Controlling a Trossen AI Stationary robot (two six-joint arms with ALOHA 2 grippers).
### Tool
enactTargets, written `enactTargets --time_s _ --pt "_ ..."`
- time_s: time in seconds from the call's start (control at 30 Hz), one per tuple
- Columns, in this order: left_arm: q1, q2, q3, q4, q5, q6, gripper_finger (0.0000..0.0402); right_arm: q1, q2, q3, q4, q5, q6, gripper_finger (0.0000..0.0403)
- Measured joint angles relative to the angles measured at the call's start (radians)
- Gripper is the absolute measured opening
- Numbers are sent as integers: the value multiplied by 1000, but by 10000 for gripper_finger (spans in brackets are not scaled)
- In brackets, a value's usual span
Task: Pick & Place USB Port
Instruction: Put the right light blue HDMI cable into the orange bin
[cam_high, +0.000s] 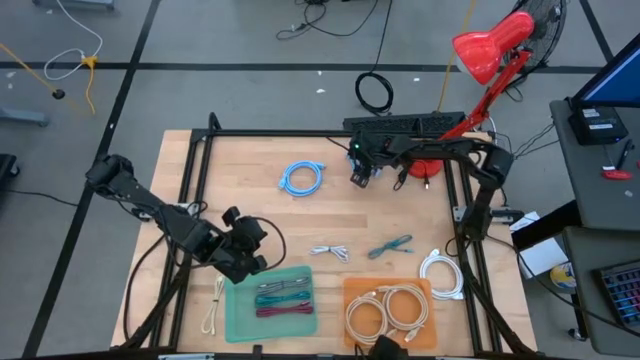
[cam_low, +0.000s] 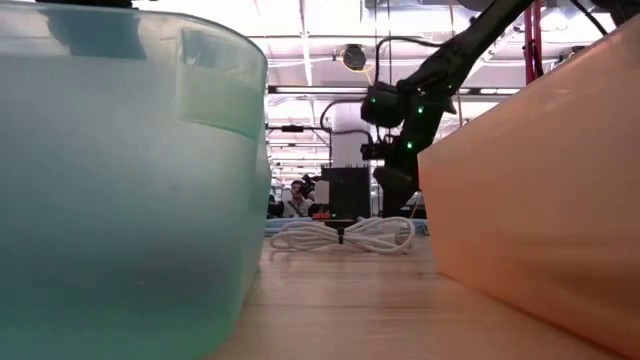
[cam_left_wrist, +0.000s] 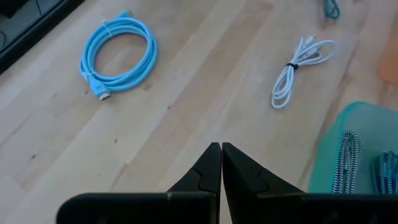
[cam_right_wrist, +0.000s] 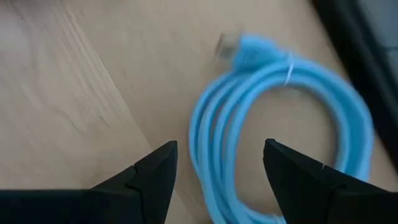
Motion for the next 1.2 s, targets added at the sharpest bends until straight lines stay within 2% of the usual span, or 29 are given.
enactTargets --time_s 0.27,0.43,0.57,0.77,0.8,1.0,1.2 --pt "-2 0 0 18 -2 4 19 -26 44 0 3 19 18 230" --pt "-2 0 0 54 -2 38 19 -25 57 1 -4 -30 50 209" --pt "-2 0 0 80 -1 58 19 -23 60 1 -42 -85 94 159" --pt "-2 0 0 80 -1 59 19 -12 60 0 -60 -113 118 34" --pt "-2 0 0 80 0 58 19 -9 60 0 -59 -108 119 29" --pt "-2 0 0 80 0 61 19 28 23 -4 -90 -48 156 29" --pt "-2 0 0 79 0 64 19 91 -146 -3 -154 -29 194 29"
